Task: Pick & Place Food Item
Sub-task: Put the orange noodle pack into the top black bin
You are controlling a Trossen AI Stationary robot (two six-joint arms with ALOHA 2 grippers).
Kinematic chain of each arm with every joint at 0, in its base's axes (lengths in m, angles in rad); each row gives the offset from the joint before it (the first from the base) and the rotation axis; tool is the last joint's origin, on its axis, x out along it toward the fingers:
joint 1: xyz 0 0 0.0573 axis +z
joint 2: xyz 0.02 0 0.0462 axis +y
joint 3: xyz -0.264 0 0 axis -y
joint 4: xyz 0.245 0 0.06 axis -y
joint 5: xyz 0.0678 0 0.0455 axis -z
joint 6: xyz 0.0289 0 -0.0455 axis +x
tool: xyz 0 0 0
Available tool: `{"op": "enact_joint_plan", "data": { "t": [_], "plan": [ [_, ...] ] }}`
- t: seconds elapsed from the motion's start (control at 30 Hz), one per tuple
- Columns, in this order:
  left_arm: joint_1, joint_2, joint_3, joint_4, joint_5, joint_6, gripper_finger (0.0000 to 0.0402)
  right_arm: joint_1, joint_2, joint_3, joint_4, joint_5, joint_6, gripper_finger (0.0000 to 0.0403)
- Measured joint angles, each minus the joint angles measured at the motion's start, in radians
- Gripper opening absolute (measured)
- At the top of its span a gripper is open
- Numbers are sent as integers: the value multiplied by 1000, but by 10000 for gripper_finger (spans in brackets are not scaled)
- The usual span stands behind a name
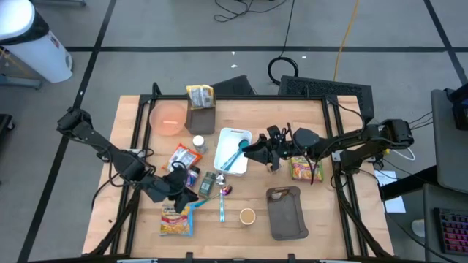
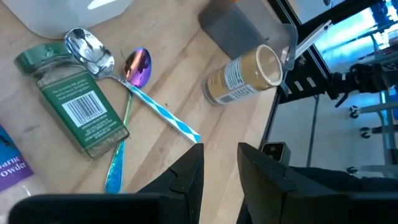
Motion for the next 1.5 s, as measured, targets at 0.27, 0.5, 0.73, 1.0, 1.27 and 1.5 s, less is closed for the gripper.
{"op": "enact_joint_plan", "data": {
  "t": [0.27,0.5,0.73,1.0,1.27,1.5],
  "plan": [
    [33,0,0,-5,-15,26,104,-17,0,0,0,1,-2,169],
    [94,0,0,-15,-46,26,104,-42,0,0,0,1,6,169],
    [259,-32,1,-157,124,30,104,-81,0,0,0,-48,8,169],
    [504,-83,2,-316,222,146,104,-192,-1,0,4,-359,79,169],
    [729,-113,1,-398,410,198,104,-345,-1,0,1,-552,80,169],
    [863,-117,1,-600,527,232,104,-452,-1,0,-9,-692,106,169]
  ]
}}
